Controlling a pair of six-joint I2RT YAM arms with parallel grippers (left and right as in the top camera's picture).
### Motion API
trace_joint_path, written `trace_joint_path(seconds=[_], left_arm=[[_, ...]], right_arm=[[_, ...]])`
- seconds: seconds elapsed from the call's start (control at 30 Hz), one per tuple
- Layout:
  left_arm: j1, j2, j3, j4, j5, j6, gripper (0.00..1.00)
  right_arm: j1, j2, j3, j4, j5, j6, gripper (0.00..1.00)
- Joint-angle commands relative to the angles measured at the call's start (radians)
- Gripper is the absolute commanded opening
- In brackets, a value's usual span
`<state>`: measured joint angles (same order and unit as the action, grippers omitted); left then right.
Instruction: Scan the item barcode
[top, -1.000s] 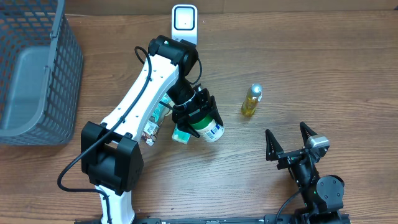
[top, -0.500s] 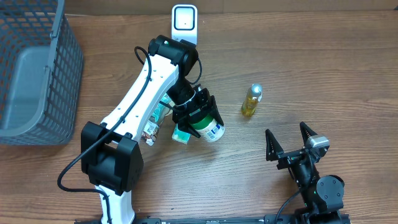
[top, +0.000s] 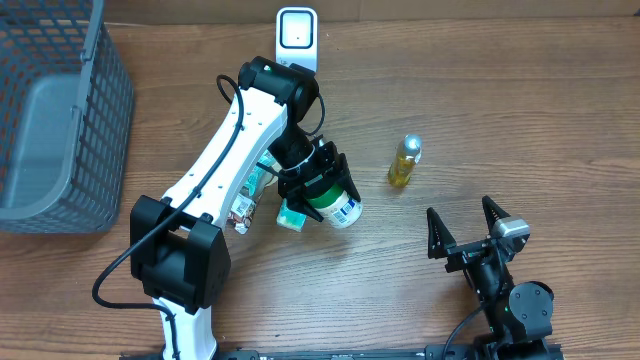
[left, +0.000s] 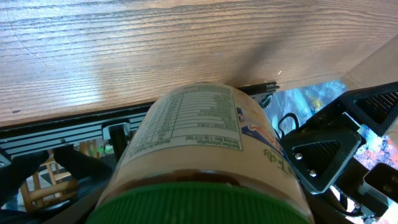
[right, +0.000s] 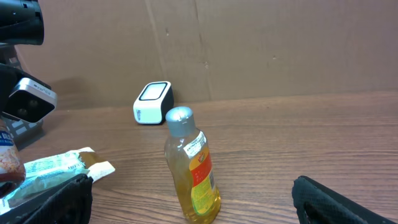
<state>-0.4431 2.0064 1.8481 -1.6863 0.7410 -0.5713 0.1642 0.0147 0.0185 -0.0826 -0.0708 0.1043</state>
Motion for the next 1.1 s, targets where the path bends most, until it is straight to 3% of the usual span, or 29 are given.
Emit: trace_joint_path(seconds=[0.0,0.3,0.43,0.67,0.87,1.07], left_arm=[[0.0,-0.021,0.002,-0.004,0.038,-0.013,0.31],[0.0,-0.021,0.002,-0.004,0.033,-0.013,0.32],[0.0,-0.021,0.002,-0.003,-0.006,-0.021,0.22],[-0.002,-0.021,0.002,0.046,-0.176,-0.108,0.22],[-0.002,-0.021,0.002,0.144,-0.322,-0.106,0.04],[-0.002,-0.021,0.002,0.198,-0.427,-0.106,0.05]], right_arm=[[-0.003,-0.012,-0.01,0.002,0.01,-0.003,1.0],[-0.003,-0.012,-0.01,0.002,0.01,-0.003,1.0],[-0.003,-0.012,-0.011,0.002,0.01,-0.003,1.0],[-0.003,-0.012,-0.01,0.002,0.01,-0.003,1.0],[-0.003,-0.012,-0.01,0.002,0.01,-0.003,1.0],[-0.003,-0.012,-0.01,0.002,0.01,-0.003,1.0]])
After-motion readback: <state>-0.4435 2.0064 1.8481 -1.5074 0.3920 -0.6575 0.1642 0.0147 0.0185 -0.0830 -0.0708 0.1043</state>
